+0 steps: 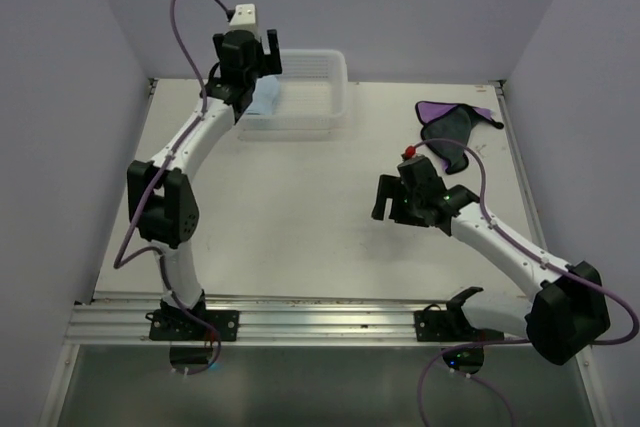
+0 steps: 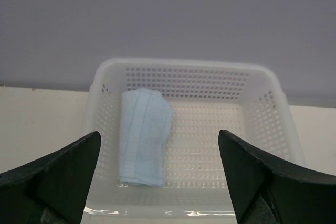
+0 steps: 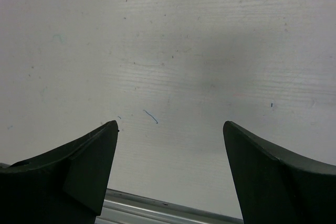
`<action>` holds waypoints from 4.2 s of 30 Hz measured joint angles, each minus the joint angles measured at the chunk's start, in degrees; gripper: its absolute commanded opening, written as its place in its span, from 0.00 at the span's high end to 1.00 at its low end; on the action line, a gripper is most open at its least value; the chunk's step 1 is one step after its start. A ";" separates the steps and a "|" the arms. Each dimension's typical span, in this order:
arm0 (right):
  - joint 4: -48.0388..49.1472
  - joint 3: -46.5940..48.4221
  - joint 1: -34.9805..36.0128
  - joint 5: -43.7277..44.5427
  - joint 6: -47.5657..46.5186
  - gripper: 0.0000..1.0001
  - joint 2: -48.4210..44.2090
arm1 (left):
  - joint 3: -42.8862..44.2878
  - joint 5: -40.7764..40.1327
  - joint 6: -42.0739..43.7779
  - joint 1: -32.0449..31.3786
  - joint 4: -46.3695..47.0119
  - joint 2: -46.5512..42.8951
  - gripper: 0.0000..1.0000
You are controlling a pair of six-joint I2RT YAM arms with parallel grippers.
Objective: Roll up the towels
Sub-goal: Place the rolled towel into the container, then move the towel to the center of the board
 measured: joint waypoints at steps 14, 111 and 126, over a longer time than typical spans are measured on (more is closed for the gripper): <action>-2.95 6.93 -3.21 13.20 -4.13 0.14 -3.10 | -17.79 1.79 -0.76 -9.68 -0.20 -29.75 0.00; 13.51 2.84 3.26 2.36 -1.40 0.94 3.28 | -54.93 5.49 -0.63 -18.36 -1.44 -52.35 0.00; 12.04 -1.92 9.35 3.74 6.12 0.42 -11.26 | -54.93 10.34 -0.63 -18.45 -1.51 -49.33 0.01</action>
